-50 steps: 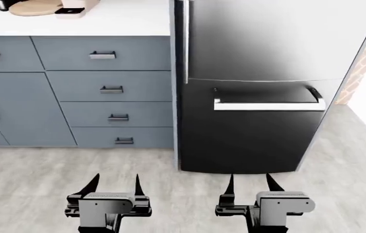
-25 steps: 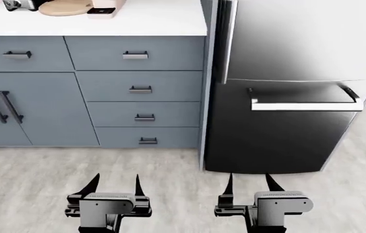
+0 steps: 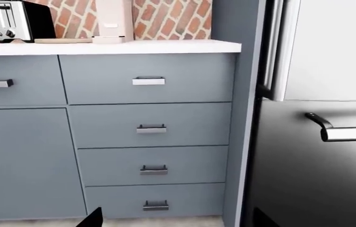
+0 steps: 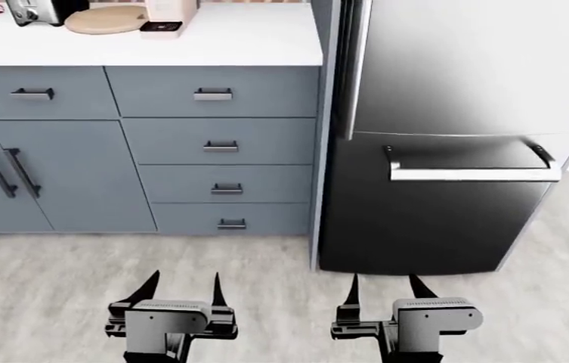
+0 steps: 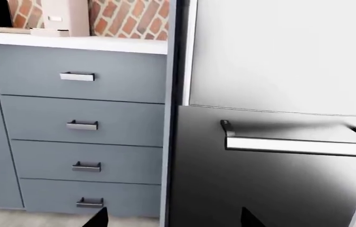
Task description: Open the fridge door
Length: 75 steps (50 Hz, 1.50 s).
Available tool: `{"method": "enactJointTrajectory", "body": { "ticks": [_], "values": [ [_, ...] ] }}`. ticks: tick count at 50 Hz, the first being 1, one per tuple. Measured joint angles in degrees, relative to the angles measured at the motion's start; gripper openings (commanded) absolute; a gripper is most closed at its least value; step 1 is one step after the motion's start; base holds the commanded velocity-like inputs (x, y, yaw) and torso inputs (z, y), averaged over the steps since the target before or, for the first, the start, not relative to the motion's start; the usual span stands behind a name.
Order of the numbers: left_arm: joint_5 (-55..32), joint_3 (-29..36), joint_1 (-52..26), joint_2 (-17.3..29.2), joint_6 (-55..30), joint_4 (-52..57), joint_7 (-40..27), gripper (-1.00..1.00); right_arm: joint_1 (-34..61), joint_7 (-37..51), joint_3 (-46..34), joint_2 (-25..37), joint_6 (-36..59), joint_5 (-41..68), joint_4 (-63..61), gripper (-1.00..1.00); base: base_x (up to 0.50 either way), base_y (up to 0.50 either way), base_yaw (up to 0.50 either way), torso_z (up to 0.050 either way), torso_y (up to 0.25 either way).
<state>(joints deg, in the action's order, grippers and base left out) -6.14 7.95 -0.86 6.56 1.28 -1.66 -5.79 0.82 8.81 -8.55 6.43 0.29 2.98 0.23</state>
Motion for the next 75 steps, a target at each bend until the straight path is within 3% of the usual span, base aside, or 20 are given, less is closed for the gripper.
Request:
{"method": "enactJointTrajectory", "body": {
  "ticks": [19, 28, 75],
  "values": [
    [-1.0, 1.1, -0.1, 0.8, 0.1, -0.1, -0.8, 1.0, -0.1, 0.5, -1.2, 0.9, 0.1, 1.3, -0.7, 1.0, 0.0, 0.0, 0.0, 0.05, 0.0],
    [-1.3, 1.4, -0.2, 1.1, 0.0, 0.0, -1.4, 1.0, -0.4, 0.7, -1.6, 1.4, 0.1, 1.9, -1.3, 1.0, 0.04, 0.0, 0.0, 0.002, 0.0],
    [-2.9, 3.3, -0.3, 2.6, 1.0, -0.3, -3.0, 1.0, -0.6, 1.8, -3.6, 3.1, -2.0, 3.9, -2.1, 1.0, 0.5, -0.02, 0.0, 0.0, 0.0]
  ]
}}
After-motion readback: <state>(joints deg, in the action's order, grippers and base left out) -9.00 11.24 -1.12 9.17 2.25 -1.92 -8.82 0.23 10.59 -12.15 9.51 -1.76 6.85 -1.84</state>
